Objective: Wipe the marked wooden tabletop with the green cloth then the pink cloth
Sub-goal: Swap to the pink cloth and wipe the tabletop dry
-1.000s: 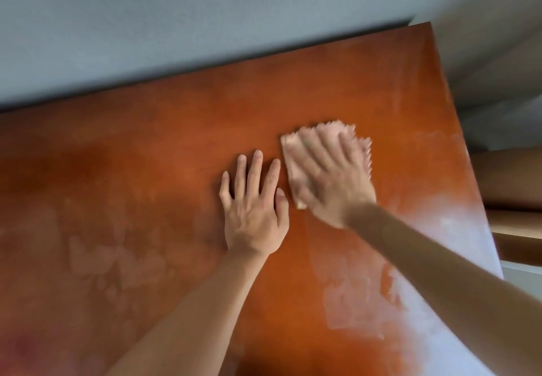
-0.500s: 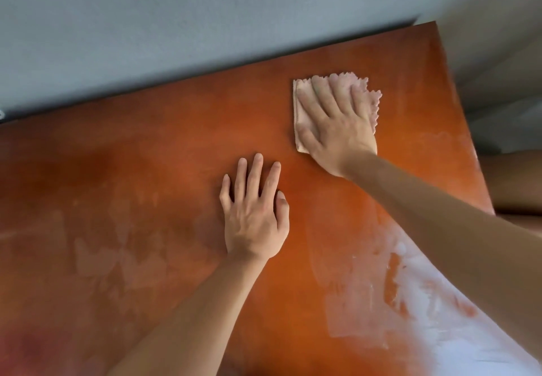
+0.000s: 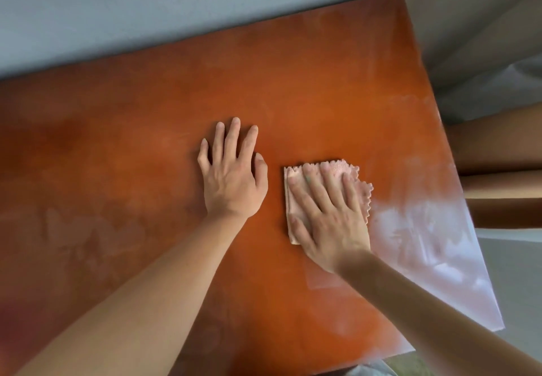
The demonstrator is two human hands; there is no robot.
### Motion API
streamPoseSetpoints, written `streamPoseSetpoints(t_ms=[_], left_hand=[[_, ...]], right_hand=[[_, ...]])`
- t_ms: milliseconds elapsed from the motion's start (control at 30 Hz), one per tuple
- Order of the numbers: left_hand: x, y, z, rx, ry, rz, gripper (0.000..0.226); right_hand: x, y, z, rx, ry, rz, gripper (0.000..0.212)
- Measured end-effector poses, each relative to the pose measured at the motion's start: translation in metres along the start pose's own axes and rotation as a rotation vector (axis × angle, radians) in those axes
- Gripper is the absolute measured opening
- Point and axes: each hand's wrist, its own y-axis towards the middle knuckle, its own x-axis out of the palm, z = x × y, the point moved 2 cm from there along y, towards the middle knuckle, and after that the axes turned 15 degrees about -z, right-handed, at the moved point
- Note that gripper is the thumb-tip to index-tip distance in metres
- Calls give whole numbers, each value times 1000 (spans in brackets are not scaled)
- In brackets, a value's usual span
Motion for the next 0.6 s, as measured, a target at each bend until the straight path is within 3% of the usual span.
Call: streamPoseSetpoints(t_ms=[300,600], left_hand=[[-14,-7,-7,64,-125,-82,53],[26,-105,13,89,-52,-75,50]], right_hand=[[-21,33,8,22,-8,-74,66],[-34,62,10,49,-62,-110,68]])
